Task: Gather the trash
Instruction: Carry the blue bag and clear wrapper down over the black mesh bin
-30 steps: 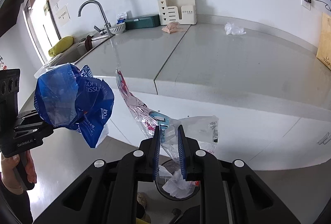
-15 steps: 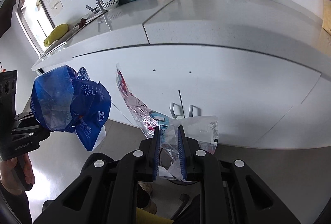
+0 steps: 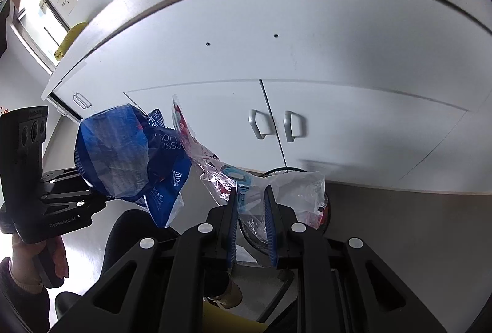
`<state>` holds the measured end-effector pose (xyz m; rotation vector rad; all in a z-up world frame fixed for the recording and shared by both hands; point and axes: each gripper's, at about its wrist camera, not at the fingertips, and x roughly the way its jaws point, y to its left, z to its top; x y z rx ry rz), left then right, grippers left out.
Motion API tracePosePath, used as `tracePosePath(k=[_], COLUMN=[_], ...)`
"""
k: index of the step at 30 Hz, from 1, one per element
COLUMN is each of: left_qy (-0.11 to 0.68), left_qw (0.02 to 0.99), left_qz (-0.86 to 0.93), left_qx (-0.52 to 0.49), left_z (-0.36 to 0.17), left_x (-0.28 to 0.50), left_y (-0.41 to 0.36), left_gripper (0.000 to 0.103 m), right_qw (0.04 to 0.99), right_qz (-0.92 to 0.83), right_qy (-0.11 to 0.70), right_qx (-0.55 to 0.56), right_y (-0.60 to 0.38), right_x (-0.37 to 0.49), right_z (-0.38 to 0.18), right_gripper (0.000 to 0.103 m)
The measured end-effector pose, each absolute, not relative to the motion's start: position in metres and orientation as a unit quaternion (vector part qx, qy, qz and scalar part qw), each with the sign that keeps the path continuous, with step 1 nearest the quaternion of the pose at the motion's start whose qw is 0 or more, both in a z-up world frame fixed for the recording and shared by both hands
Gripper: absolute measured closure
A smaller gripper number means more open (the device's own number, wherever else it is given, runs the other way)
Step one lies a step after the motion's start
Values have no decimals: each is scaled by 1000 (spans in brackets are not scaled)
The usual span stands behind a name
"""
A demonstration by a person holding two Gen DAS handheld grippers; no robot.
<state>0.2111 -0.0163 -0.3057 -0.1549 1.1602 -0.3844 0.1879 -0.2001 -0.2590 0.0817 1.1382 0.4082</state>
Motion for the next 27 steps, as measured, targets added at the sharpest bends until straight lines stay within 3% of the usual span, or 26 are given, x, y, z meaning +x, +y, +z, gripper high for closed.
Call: tracePosePath(k=[27], left_qy=[681], left_qw=[704], left_qz=[-164], left_qx=[-113], left_z=[-510], left_x=[299], left_y=[-51], left_gripper=[78], right_qw=[726], right_qz=[140], right_qy=[667], right_qx=[89], right_y=[-218], right_x=[261], right_z=[-456], right_gripper=[82])
